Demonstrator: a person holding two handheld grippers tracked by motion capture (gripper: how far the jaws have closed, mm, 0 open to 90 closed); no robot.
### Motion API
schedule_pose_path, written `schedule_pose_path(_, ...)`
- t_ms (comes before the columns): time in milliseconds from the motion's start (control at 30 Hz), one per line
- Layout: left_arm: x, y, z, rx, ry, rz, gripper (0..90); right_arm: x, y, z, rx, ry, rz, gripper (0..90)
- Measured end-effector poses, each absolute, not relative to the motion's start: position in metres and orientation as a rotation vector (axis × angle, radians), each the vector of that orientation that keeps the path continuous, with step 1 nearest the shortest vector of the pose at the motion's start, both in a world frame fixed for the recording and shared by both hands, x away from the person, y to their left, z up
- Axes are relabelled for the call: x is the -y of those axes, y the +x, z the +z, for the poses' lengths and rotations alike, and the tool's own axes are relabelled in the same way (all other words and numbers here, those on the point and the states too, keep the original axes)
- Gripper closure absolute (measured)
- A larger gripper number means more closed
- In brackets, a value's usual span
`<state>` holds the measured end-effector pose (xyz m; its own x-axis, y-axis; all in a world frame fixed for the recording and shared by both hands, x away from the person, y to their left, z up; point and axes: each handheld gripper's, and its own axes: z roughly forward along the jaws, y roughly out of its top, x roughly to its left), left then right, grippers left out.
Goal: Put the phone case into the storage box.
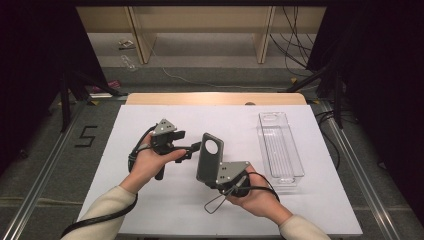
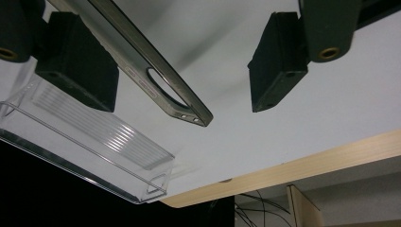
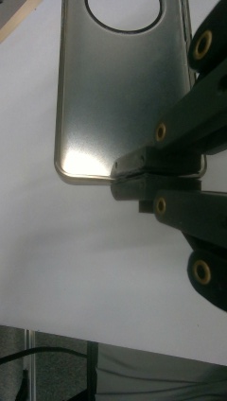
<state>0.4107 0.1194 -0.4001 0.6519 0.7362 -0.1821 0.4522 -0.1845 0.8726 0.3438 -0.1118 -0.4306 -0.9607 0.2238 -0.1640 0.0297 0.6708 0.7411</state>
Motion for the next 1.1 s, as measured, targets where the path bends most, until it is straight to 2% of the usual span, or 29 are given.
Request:
schedule_pose_path(333, -0.105, 0.424, -0.403, -0.99, 1.862, 0.288, 25.3, 0.111, 0.343, -0.429, -2.631, 0.198, 1.17, 89.0)
schedule_pose_path(1100, -0.091, 0.446, -0.405, -1.112, 1.881, 0.202, 33.4, 0.11, 0.342, -0.428, -2.617, 0.177, 1.164, 89.0)
